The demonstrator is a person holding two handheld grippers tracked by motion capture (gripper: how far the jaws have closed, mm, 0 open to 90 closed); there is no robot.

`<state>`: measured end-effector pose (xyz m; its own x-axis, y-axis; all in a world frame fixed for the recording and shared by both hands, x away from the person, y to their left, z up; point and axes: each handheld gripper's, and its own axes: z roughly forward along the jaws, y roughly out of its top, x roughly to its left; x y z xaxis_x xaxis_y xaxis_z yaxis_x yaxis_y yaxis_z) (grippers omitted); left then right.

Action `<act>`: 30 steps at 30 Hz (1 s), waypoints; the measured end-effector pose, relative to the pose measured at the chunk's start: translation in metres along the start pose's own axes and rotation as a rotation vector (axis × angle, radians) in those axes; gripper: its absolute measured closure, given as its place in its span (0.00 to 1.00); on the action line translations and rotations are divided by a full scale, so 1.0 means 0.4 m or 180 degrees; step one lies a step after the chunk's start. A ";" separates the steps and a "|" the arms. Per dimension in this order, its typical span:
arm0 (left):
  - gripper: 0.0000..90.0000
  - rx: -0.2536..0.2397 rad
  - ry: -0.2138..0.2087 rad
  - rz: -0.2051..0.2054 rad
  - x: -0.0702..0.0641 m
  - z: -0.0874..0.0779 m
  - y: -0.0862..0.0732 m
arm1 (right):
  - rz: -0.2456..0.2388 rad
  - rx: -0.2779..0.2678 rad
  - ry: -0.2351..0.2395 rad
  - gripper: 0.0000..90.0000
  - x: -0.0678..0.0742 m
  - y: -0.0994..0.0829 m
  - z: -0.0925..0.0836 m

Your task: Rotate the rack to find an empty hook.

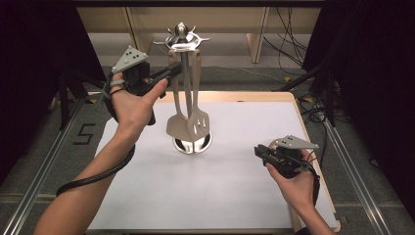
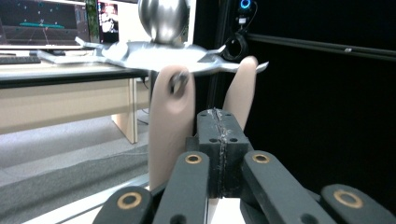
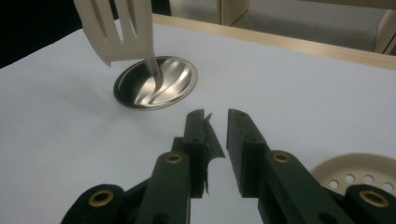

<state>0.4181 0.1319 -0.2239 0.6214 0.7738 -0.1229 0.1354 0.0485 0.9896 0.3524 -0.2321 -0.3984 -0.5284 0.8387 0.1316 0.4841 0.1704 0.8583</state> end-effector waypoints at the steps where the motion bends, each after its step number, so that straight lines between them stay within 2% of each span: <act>1: 0.99 -0.0028 0.0005 0.0036 -0.004 -0.002 0.008 | 0.0005 0.0072 -0.0037 0.87 0.001 -0.001 -0.006; 3: 0.99 -0.0046 0.0023 0.0069 -0.006 -0.003 0.015 | -0.0143 0.0003 -0.0052 0.87 -0.008 -0.002 -0.005; 4: 0.99 -0.0046 0.0023 0.0069 -0.006 -0.003 0.015 | -0.0143 0.0003 -0.0052 0.87 -0.008 -0.002 -0.005; 5: 0.99 -0.0113 0.0038 0.0164 -0.001 -0.001 0.024 | -0.0049 0.0008 0.0006 0.86 -0.006 -0.003 -0.005; 8: 0.99 -0.0153 0.0072 0.0176 0.005 -0.004 0.034 | -0.0112 -0.0015 -0.0037 0.86 -0.008 -0.002 -0.006; 14: 0.99 -0.0196 0.0080 0.0182 0.006 -0.010 0.046 | -0.0097 0.0021 -0.0036 0.86 -0.008 -0.002 -0.004; 15: 0.99 -0.0169 0.0098 0.0116 0.003 -0.013 0.047 | -0.0064 0.0028 -0.0005 0.86 -0.007 -0.002 -0.003; 18: 0.99 -0.0167 0.0133 0.0154 0.003 -0.013 0.048 | -0.0134 0.0004 -0.0043 0.86 -0.009 -0.003 -0.005; 19: 0.99 -0.0152 0.0117 0.0105 0.003 -0.013 0.047 | -0.0161 -0.0002 -0.0045 0.86 -0.011 -0.003 -0.005; 21: 0.99 -0.0150 0.0139 0.0080 0.009 -0.015 0.049 | -0.0034 0.0010 0.0031 0.86 -0.006 -0.003 -0.004; 26: 0.99 -0.0137 0.0158 0.0021 0.026 -0.017 0.053 | -0.0114 0.0026 -0.0011 0.85 -0.009 -0.003 -0.005; 30: 0.99 -0.0145 0.0211 0.0005 0.041 -0.019 0.054 | -0.0017 0.0025 0.0039 0.85 -0.003 -0.004 -0.001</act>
<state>0.4253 0.1504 -0.2042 0.5687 0.8140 -0.1178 0.0983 0.0749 0.9923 0.3521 -0.2336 -0.3996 -0.5396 0.8313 0.1331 0.4867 0.1790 0.8550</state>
